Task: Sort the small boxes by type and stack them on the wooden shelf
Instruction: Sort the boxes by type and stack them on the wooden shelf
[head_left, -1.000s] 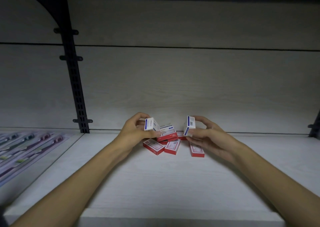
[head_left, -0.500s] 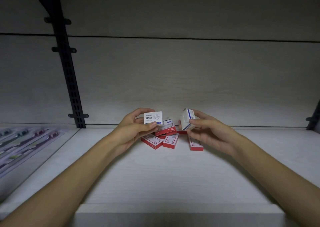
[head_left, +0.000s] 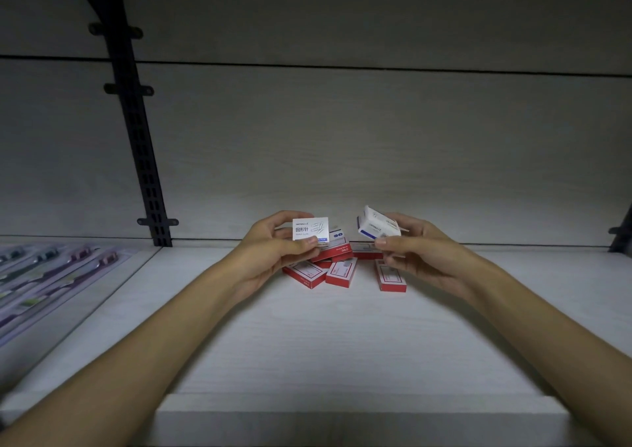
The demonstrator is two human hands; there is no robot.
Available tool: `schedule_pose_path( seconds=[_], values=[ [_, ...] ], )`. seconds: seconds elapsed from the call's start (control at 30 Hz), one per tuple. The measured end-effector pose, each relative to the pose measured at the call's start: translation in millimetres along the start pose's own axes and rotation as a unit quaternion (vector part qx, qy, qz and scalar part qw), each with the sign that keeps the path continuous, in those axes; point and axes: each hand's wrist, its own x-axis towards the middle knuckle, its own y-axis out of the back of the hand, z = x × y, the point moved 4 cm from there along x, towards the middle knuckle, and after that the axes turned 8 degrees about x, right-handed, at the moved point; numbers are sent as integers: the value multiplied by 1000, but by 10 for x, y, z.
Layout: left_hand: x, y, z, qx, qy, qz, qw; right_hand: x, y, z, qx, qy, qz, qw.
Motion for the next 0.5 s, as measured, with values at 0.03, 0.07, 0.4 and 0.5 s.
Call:
schedule_pose_path(
  seconds=[0.03, 0.07, 0.4, 0.5],
  values=[
    [-2, -2, 2, 0, 0, 1, 1000, 2, 3, -2, -5, 5, 4, 1000],
    [-2, -3, 5, -1, 0, 1, 1000, 8, 13, 0, -6, 9, 7, 1000],
    [-3, -36, -3, 13, 0, -4, 1000, 6, -18, 2, 30, -3, 1, 1000],
    [-2, -45, -11, 18, -1, -11, 1000, -3, 31, 11, -41, 2, 41, 998]
  ],
)
